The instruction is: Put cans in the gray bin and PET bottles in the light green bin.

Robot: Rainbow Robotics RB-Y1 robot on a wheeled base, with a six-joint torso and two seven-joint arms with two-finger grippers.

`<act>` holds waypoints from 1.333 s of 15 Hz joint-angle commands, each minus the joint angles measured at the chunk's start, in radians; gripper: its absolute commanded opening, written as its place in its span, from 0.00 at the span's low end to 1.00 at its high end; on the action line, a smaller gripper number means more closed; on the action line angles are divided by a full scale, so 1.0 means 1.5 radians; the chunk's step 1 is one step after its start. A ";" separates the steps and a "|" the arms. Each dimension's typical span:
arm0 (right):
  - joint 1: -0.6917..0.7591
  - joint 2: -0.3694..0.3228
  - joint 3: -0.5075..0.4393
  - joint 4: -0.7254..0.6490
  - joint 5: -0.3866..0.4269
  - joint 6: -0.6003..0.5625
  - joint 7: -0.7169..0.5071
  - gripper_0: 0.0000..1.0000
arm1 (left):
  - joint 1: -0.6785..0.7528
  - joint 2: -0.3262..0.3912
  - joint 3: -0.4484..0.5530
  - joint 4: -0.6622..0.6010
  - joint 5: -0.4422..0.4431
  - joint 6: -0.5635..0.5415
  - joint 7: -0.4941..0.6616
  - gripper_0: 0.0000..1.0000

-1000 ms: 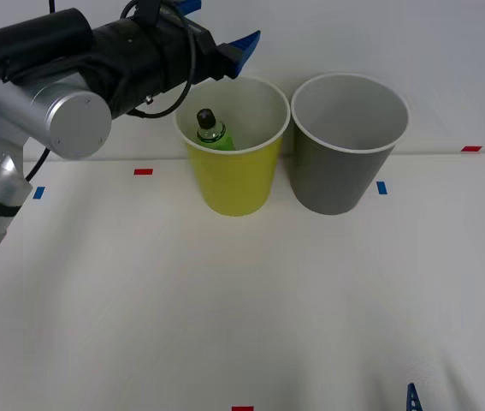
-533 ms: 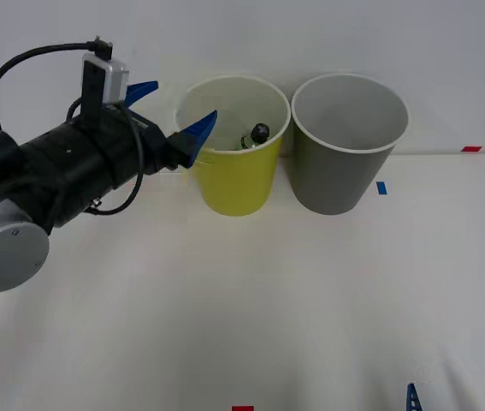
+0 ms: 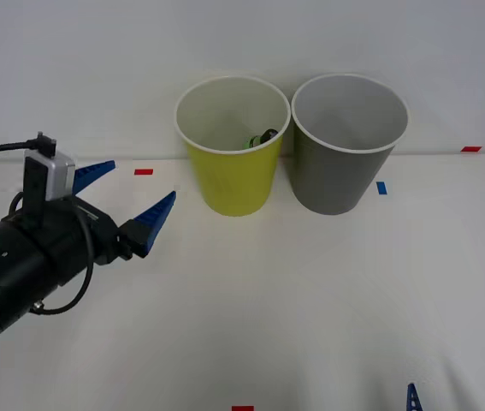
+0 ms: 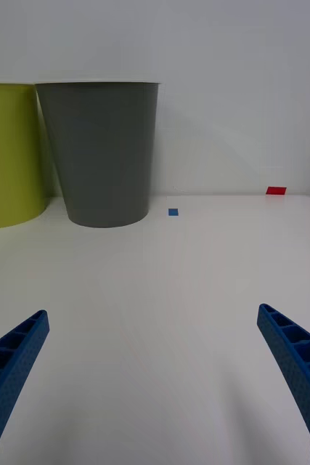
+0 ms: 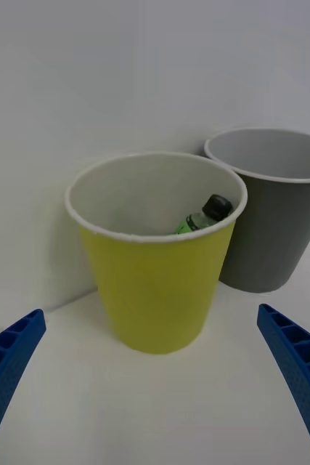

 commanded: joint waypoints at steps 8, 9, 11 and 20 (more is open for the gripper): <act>0.000 0.000 0.000 0.000 0.000 0.000 0.000 1.00 | 0.223 -0.201 0.046 -0.075 0.058 0.016 -0.123 1.00; 0.000 0.000 0.000 0.000 0.000 0.000 0.000 1.00 | 0.228 -0.211 0.051 -0.071 0.051 0.013 -0.134 1.00; 0.000 0.000 0.000 0.000 0.000 0.000 0.000 1.00 | 0.237 -0.190 0.041 -0.048 0.028 -0.042 -0.131 1.00; 0.000 0.000 0.000 0.000 0.000 0.000 0.000 1.00 | 0.331 -0.064 -0.098 0.122 -0.239 -0.434 0.039 1.00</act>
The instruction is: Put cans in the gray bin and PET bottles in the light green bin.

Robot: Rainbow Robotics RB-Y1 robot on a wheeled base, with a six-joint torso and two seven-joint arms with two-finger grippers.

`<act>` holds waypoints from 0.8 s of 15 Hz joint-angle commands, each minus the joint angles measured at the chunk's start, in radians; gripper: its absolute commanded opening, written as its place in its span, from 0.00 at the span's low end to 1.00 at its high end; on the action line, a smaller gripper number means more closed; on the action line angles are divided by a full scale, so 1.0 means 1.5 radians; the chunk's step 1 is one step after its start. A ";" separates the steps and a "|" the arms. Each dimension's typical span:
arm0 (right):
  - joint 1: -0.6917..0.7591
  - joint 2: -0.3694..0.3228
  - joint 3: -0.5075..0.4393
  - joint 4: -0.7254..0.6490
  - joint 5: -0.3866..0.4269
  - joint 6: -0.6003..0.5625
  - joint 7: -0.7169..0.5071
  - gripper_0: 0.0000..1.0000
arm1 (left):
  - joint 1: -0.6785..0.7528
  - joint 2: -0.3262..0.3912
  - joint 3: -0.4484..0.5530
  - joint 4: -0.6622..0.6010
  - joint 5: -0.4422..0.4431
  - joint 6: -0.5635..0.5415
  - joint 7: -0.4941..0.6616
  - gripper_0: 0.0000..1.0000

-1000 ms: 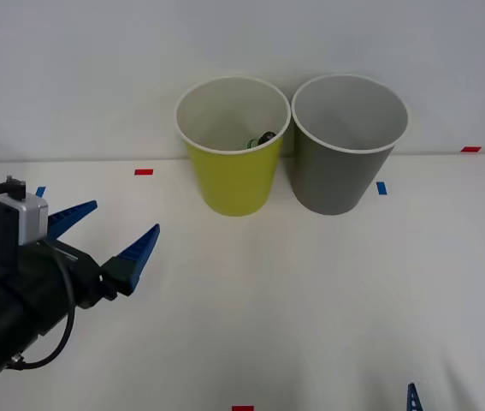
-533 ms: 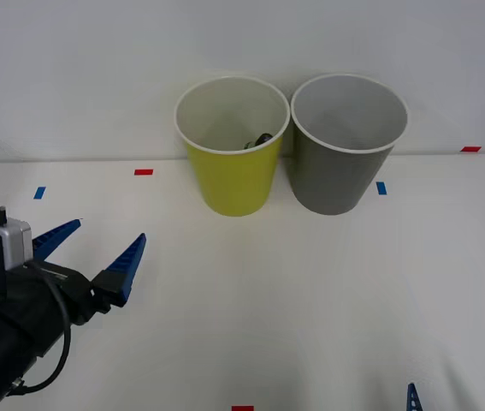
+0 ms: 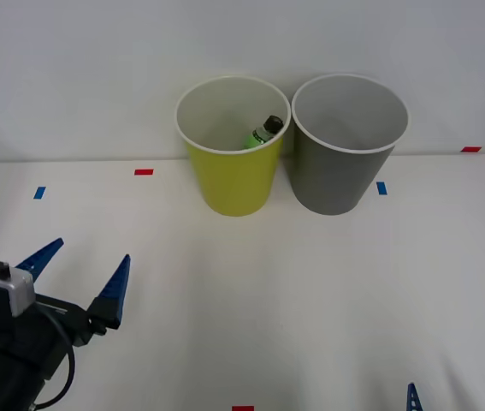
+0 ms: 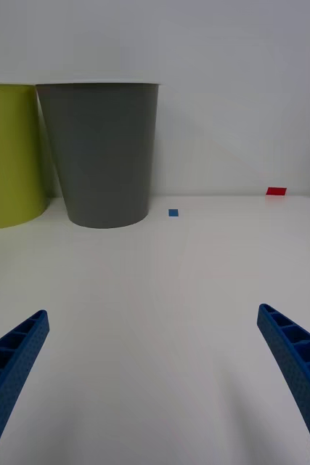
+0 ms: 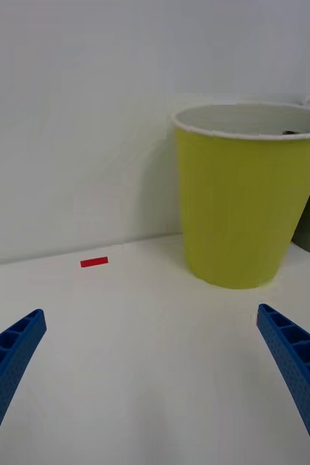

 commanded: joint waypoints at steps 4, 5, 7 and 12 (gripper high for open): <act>0.000 0.000 0.000 0.000 0.000 0.000 0.000 1.00 | 0.063 0.008 -0.019 0.130 -0.107 -0.174 0.063 1.00; 0.000 0.000 0.000 0.000 0.000 0.000 0.000 1.00 | 0.064 0.005 -0.021 0.155 -0.111 -0.206 0.061 1.00; 0.000 0.000 0.000 0.000 0.000 0.000 0.000 1.00 | 0.076 -0.004 -0.032 0.186 -0.123 -0.260 0.059 1.00; 0.000 0.000 0.000 0.000 0.000 0.000 0.000 1.00 | 0.177 -0.070 -0.013 0.202 -0.210 -0.338 0.056 1.00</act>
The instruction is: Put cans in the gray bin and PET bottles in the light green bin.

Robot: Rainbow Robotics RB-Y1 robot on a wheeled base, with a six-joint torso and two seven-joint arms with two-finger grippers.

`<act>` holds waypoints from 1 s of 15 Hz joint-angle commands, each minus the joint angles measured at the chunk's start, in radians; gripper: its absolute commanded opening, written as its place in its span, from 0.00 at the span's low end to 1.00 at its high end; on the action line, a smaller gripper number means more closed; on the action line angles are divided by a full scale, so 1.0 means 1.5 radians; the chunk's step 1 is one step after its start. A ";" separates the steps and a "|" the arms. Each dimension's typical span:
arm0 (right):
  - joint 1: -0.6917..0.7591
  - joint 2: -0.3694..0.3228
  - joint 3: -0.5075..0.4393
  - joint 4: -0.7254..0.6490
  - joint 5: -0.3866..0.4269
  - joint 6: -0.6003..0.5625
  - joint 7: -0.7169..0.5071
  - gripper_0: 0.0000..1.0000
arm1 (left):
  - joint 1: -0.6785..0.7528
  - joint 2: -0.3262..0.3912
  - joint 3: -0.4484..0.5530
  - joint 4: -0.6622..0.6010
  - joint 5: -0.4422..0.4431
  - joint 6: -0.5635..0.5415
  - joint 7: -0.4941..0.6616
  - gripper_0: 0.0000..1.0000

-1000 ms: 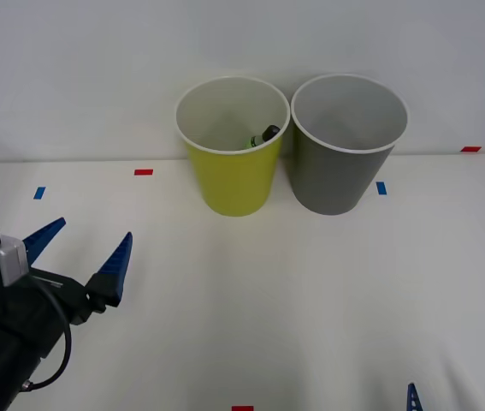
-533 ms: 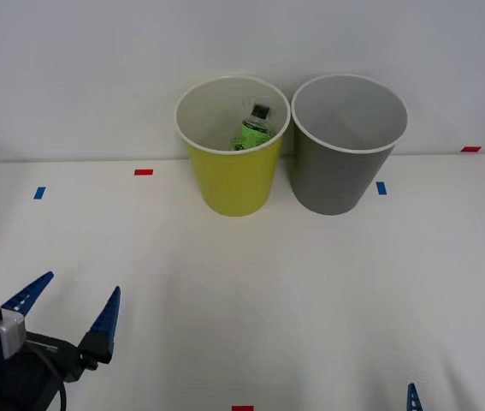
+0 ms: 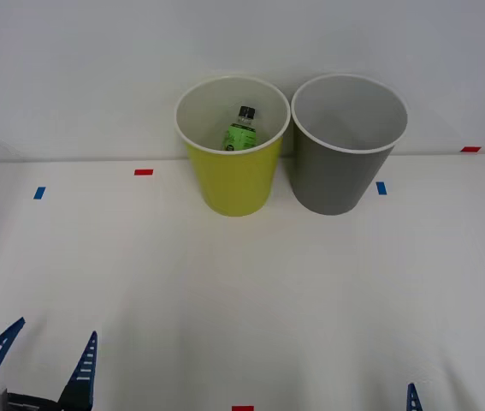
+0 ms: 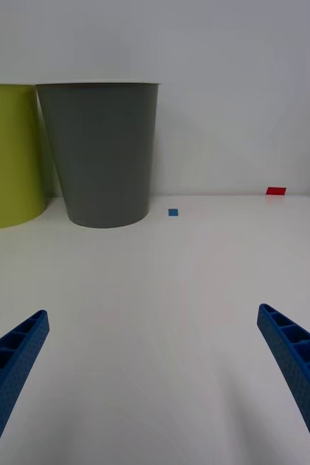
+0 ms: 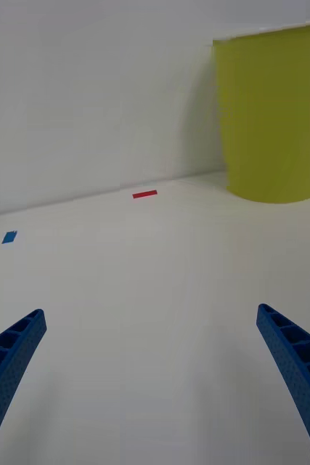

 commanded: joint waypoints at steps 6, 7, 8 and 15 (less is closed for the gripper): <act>0.000 0.000 0.000 0.000 0.000 0.000 0.000 1.00 | 0.101 -0.092 0.022 0.047 -0.085 -0.100 -0.028 1.00; 0.000 0.000 0.000 0.000 0.000 0.000 0.000 1.00 | 0.103 -0.099 0.022 0.056 -0.087 -0.112 -0.033 1.00; 0.000 0.000 0.000 0.000 0.000 0.000 0.000 1.00 | 0.110 -0.102 0.022 0.057 -0.088 -0.115 -0.037 1.00; 0.000 0.000 0.000 0.000 0.000 0.000 0.000 1.00 | 0.129 -0.102 0.020 0.057 -0.093 -0.137 -0.042 1.00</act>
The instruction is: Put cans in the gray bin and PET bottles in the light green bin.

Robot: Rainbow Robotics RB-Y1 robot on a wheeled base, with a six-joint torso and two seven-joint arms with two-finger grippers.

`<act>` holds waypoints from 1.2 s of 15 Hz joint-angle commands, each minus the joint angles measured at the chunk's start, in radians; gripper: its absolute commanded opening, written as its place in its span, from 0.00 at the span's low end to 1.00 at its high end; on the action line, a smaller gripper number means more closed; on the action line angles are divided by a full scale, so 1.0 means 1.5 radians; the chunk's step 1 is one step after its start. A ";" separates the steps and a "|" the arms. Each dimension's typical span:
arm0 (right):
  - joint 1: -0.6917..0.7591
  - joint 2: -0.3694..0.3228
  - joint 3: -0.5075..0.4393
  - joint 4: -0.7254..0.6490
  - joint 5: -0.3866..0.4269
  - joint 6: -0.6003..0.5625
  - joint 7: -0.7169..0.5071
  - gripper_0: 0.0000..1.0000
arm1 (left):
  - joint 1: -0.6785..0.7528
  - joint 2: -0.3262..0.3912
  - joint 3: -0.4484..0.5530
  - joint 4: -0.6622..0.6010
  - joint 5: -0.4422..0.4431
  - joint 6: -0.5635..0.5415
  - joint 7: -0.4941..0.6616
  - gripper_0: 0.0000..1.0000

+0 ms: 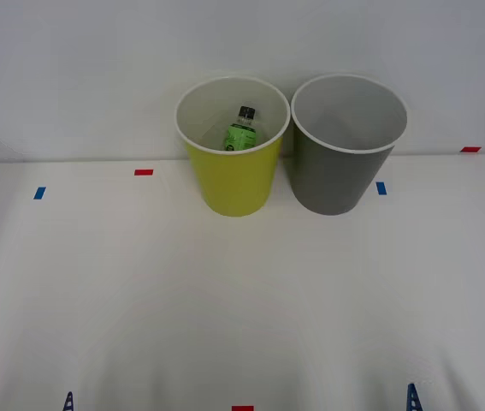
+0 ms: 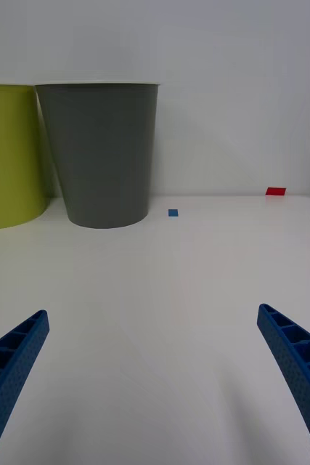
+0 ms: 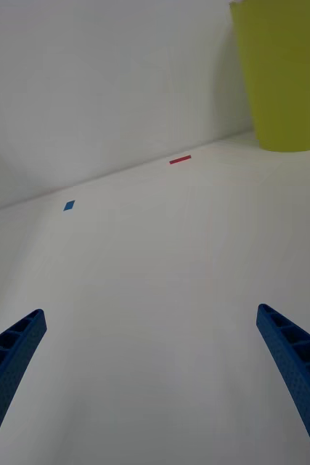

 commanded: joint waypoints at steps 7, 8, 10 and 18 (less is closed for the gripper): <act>0.000 0.000 0.000 0.000 0.000 0.000 0.000 1.00 | 0.000 0.000 0.000 0.000 0.000 0.000 0.000 1.00; 0.000 0.000 0.000 0.000 0.000 0.000 0.000 1.00 | 0.000 0.000 0.000 0.000 0.000 0.000 0.000 1.00; 0.000 0.000 0.000 0.000 0.000 0.000 0.000 1.00 | 0.000 0.000 0.000 0.000 0.000 0.000 0.000 1.00; 0.000 0.000 0.000 0.000 0.000 0.000 0.000 1.00 | 0.000 0.000 0.000 0.000 0.000 0.000 0.000 1.00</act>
